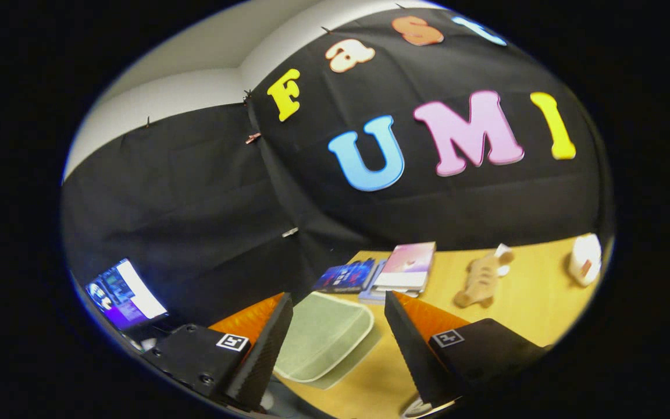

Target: Open the storage box then place both shoes into the box .Put the left shoe in first, then the right shoe, with the right side of both shoes facing outward in a uniform manner.

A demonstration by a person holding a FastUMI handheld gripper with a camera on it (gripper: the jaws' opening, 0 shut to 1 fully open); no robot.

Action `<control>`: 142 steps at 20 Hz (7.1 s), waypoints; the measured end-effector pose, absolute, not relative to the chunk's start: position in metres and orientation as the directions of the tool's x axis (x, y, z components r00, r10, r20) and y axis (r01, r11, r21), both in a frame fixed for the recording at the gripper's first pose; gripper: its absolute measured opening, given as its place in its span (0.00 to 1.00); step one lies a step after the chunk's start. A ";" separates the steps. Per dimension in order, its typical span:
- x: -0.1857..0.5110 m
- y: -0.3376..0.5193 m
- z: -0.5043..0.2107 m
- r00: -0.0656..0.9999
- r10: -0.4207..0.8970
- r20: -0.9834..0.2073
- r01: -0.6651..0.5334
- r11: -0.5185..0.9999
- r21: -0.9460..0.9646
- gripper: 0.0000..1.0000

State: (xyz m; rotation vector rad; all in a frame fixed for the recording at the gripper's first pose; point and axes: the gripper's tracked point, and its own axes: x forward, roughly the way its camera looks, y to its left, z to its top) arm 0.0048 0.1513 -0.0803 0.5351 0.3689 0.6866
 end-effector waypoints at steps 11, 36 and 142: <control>0.007 0.237 -0.226 0.346 0.936 -0.055 -0.105 0.097 0.990 0.98; 0.003 0.278 -0.232 0.330 0.941 0.079 0.009 -0.086 0.996 0.05; 0.037 0.276 -0.169 0.563 0.287 -0.775 0.232 0.845 0.481 0.07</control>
